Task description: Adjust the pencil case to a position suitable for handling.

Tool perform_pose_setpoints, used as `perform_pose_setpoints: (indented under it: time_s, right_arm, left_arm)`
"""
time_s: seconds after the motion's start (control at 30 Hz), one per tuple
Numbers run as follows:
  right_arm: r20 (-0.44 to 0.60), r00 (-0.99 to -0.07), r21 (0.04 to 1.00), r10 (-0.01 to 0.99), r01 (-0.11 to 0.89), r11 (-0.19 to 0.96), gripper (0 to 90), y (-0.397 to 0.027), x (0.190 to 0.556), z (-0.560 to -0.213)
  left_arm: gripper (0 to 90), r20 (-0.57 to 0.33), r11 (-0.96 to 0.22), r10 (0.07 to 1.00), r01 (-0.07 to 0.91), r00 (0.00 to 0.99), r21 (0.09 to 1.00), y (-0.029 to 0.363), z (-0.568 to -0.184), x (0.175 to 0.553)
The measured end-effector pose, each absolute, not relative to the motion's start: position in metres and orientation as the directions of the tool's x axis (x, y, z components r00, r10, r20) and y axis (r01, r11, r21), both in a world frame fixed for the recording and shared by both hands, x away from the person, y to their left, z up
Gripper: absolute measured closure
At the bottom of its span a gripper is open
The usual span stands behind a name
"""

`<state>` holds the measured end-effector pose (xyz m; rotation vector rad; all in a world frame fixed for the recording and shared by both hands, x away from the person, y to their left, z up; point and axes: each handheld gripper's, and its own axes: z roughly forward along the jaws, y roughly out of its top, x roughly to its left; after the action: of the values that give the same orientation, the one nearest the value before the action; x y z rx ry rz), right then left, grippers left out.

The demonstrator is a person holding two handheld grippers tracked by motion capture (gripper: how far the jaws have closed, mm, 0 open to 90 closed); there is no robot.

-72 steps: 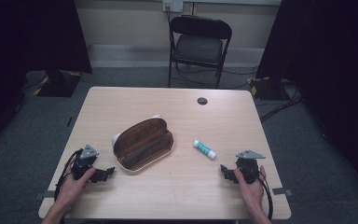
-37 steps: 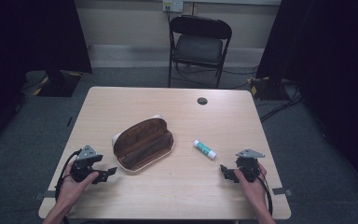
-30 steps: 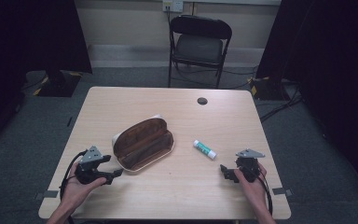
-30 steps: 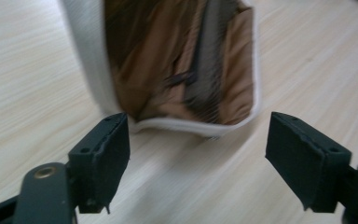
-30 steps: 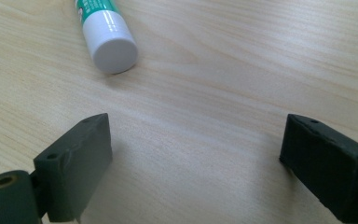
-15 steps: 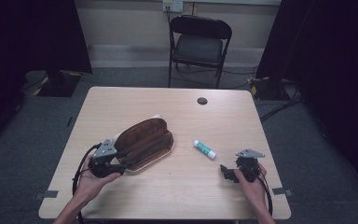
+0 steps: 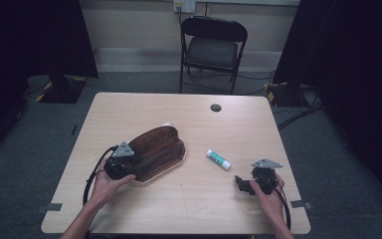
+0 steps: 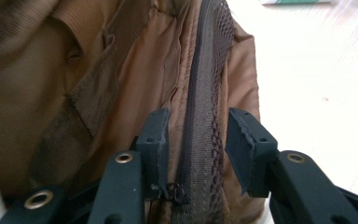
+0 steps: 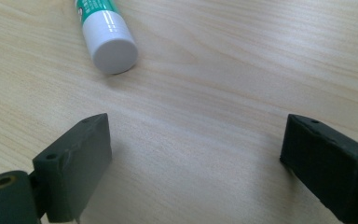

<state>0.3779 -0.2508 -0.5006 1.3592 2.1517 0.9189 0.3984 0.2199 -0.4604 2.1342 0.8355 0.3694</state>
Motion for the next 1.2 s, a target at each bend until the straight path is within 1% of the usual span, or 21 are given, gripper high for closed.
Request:
perform_pose_setpoints:
  time_s: [0.07,0.13,0.17,0.23,0.37,0.43,0.5,0.57,0.6,0.63,0.83,0.9,0.97,1.17,1.2]
  right_arm:
    - [-0.011,-0.426,0.727,0.905,0.618,0.299,7.5,-0.251,0.378,-0.501]
    - [-0.011,-0.427,0.727,0.904,0.617,0.3,7.5,-0.251,0.378,-0.501]
    - [-0.011,-0.427,0.728,0.904,0.617,0.3,7.5,-0.251,0.378,-0.501]
    - [-0.01,-0.425,0.727,0.905,0.619,0.299,7.5,-0.251,0.378,-0.501]
    - [-0.011,-0.427,0.728,0.904,0.617,0.3,7.5,-0.251,0.378,-0.501]
    - [-0.011,-0.427,0.728,0.904,0.617,0.3,7.5,-0.251,0.378,-0.501]
    - [-0.01,-0.425,0.727,0.905,0.619,0.299,7.5,-0.251,0.378,-0.501]
    - [-0.011,-0.427,0.728,0.904,0.617,0.3,7.5,-0.251,0.378,-0.501]
    - [-0.011,-0.426,0.727,0.904,0.617,0.3,7.5,-0.251,0.378,-0.501]
    - [-0.01,-0.425,0.727,0.905,0.619,0.298,7.5,-0.251,0.378,-0.501]
    - [-0.01,-0.426,0.727,0.905,0.618,0.299,7.5,-0.251,0.378,-0.501]
    - [-0.01,-0.425,0.727,0.905,0.619,0.299,7.5,-0.251,0.378,-0.501]
    - [-0.01,-0.425,0.727,0.905,0.619,0.299,7.5,-0.251,0.378,-0.501]
    - [-0.01,-0.425,0.727,0.905,0.618,0.299,7.5,-0.251,0.378,-0.501]
    - [-0.01,-0.426,0.727,0.905,0.618,0.299,7.5,-0.251,0.378,-0.501]
  left_arm:
    - [61.7,-0.013,-0.474,0.665,0.435,0.747,0.765,0.219,-0.46,0.4]
    - [61.5,-0.026,-0.457,0.676,0.448,0.736,0.769,0.215,-0.462,0.4]
    - [60.7,0.008,-0.49,0.663,0.427,0.748,0.76,0.216,-0.462,0.401]
    - [59.8,0.028,-0.509,0.67,0.431,0.742,0.745,0.213,-0.463,0.4]
    - [59.4,0.033,-0.511,0.672,0.431,0.74,0.744,0.209,-0.467,0.4]
    - [61.3,0.07,-0.535,0.665,0.409,0.744,0.739,0.209,-0.466,0.4]
    - [66.3,0.081,-0.541,0.675,0.418,0.733,0.729,0.21,-0.467,0.4]
    - [68.4,0.077,-0.537,0.671,0.411,0.737,0.737,0.212,-0.469,0.401]
    - [69.4,0.063,-0.516,0.679,0.416,0.731,0.749,0.21,-0.47,0.4]
    - [69.9,0.069,-0.527,0.672,0.411,0.737,0.743,0.211,-0.469,0.401]
    - [70.9,0.026,-0.505,0.663,0.422,0.748,0.752,0.214,-0.471,0.4]
    - [71.0,0.029,-0.524,0.638,0.407,0.769,0.748,0.215,-0.47,0.399]
    - [70.8,-0.001,-0.509,0.621,0.405,0.784,0.759,0.213,-0.471,0.396]
    - [71.2,-0.004,-0.539,0.562,0.37,0.827,0.756,0.206,-0.47,0.391]
    - [72.6,-0.01,-0.542,0.547,0.363,0.837,0.758,0.205,-0.47,0.391]
